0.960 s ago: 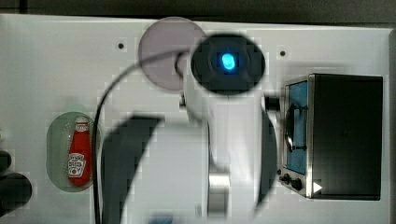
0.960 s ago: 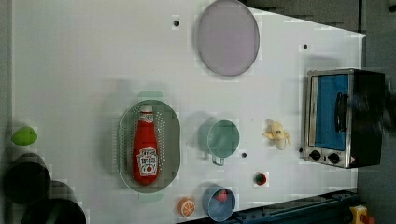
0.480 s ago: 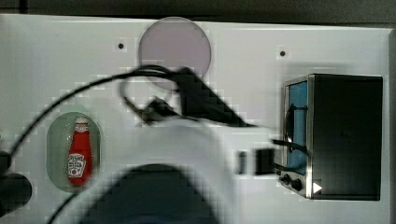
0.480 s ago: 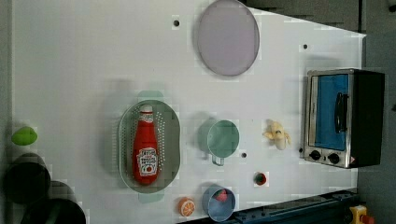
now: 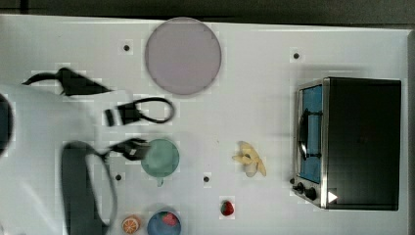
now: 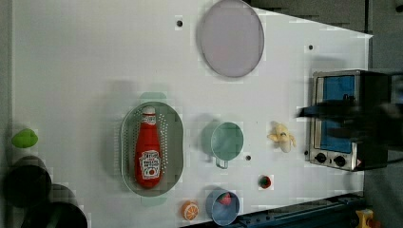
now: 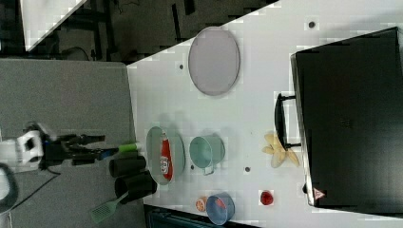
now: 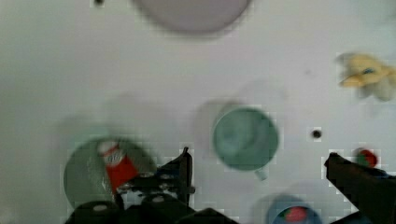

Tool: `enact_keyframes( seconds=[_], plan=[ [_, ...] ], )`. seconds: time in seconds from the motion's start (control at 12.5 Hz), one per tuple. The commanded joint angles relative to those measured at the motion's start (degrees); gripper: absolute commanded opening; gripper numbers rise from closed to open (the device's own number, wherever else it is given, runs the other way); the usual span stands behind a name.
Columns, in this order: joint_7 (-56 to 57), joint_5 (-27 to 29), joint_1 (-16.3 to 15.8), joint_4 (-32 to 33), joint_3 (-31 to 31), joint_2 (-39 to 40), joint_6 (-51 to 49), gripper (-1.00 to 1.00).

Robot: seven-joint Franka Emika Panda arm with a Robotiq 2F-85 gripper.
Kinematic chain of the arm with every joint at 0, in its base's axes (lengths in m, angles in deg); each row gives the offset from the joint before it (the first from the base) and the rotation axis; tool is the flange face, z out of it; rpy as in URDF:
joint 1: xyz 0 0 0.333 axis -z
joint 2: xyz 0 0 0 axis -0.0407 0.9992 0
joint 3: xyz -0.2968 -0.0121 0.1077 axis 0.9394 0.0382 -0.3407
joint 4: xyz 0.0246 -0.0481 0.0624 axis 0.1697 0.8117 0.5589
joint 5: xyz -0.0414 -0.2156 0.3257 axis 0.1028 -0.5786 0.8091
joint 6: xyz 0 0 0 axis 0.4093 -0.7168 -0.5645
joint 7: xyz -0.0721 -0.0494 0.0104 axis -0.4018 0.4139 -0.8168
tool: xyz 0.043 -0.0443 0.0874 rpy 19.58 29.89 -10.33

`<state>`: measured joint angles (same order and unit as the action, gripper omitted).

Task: Pick ketchup from strainer and place it on the table

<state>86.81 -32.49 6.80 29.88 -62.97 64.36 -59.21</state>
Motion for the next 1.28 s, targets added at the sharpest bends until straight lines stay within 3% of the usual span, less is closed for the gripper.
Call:
enact_keyframes(
  seconds=[0.08,0.56,1.28],
  plan=[
    [-2.6,0.5,-1.5,0.4,-7.1,2.8,4.1,1.00],
    [-2.6,-1.7,-2.6,4.7,-16.7,12.9,13.9,1.00],
    [-8.5,-15.9,-4.3,14.5,-16.8,28.3,37.3,1.00]
  ],
)
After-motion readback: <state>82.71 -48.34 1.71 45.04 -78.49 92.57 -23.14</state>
